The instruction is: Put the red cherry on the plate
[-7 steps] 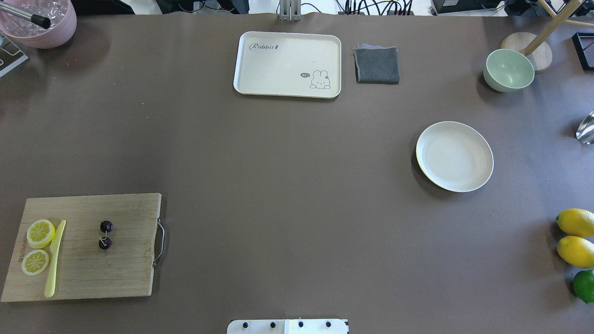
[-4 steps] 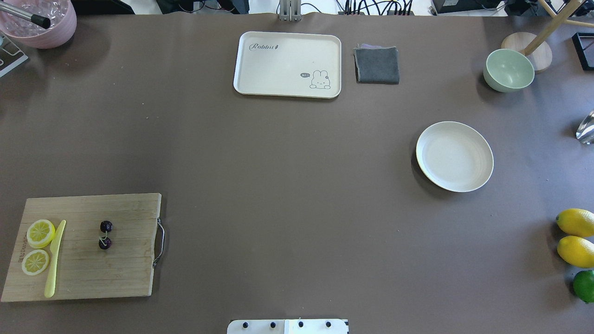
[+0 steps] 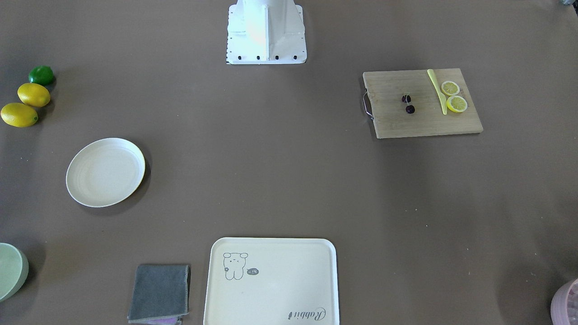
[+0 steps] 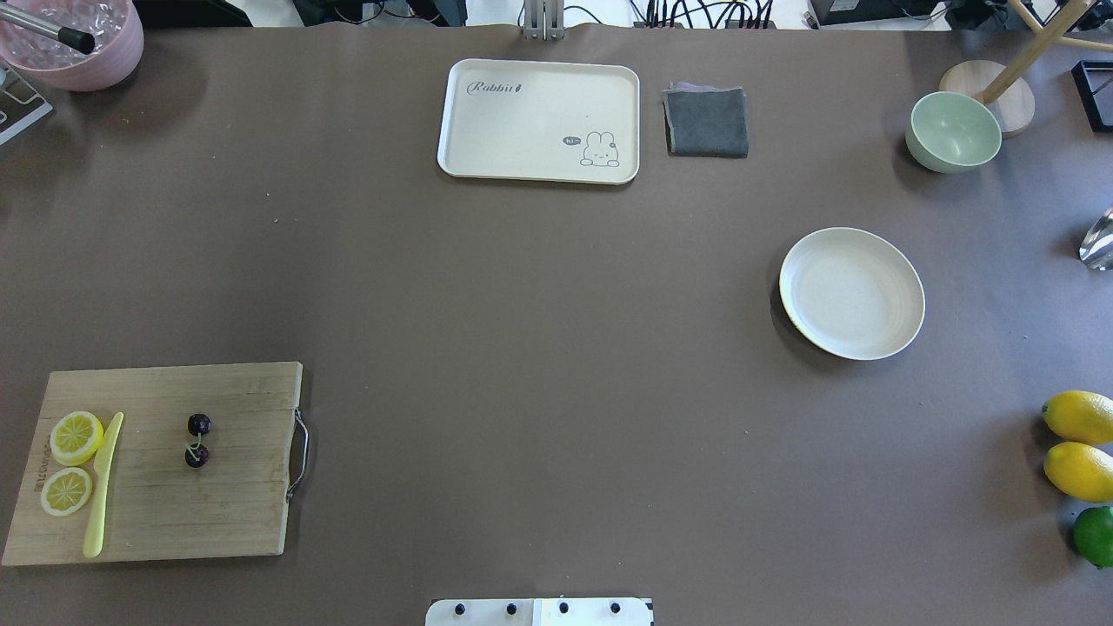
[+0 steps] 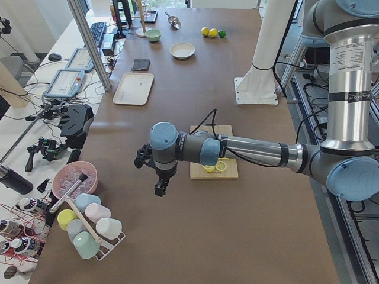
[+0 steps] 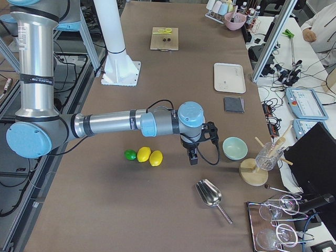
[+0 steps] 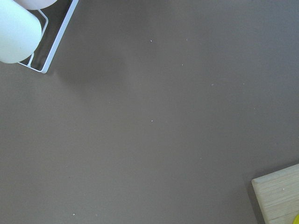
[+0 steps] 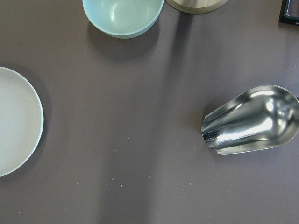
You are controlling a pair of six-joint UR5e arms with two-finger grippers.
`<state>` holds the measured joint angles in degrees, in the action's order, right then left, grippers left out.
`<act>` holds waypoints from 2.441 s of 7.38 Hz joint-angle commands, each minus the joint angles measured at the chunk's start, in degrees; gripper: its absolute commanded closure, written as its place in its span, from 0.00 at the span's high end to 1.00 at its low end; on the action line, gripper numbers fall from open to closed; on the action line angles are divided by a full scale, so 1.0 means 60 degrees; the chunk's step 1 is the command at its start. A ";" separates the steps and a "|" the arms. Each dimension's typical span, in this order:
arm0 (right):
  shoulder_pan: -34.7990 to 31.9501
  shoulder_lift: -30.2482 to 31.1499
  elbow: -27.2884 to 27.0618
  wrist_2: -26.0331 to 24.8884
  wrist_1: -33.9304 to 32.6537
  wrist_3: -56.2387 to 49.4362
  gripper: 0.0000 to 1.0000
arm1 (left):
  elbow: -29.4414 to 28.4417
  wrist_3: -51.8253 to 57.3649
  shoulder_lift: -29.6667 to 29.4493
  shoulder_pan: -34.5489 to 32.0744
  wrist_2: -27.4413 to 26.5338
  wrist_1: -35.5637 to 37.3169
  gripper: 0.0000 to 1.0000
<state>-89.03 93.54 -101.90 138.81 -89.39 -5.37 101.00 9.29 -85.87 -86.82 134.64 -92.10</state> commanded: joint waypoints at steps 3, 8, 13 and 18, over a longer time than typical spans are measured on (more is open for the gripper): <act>0.0261 0.0099 -0.0053 0.0405 0.0045 0.0088 1.00 | 0.0071 0.0019 0.0088 -0.0003 0.0016 -0.0016 0.98; 0.3008 -0.0238 0.0325 -0.0308 0.2857 0.4610 1.00 | 0.0056 0.0004 0.0088 0.0012 0.0016 -0.0016 0.98; 0.5212 -0.1511 0.2509 -0.1587 0.5655 0.7896 0.93 | 0.0057 -0.0845 0.0015 0.0012 0.0016 -0.0452 0.98; 0.5434 -0.1615 0.2701 -0.1602 0.5641 0.7940 0.12 | 0.0086 -0.0845 -0.0014 0.0012 0.0016 -0.0485 0.98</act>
<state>-56.54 83.88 -85.73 129.04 -55.51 42.20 101.42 4.23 -86.00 -86.71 134.74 -95.05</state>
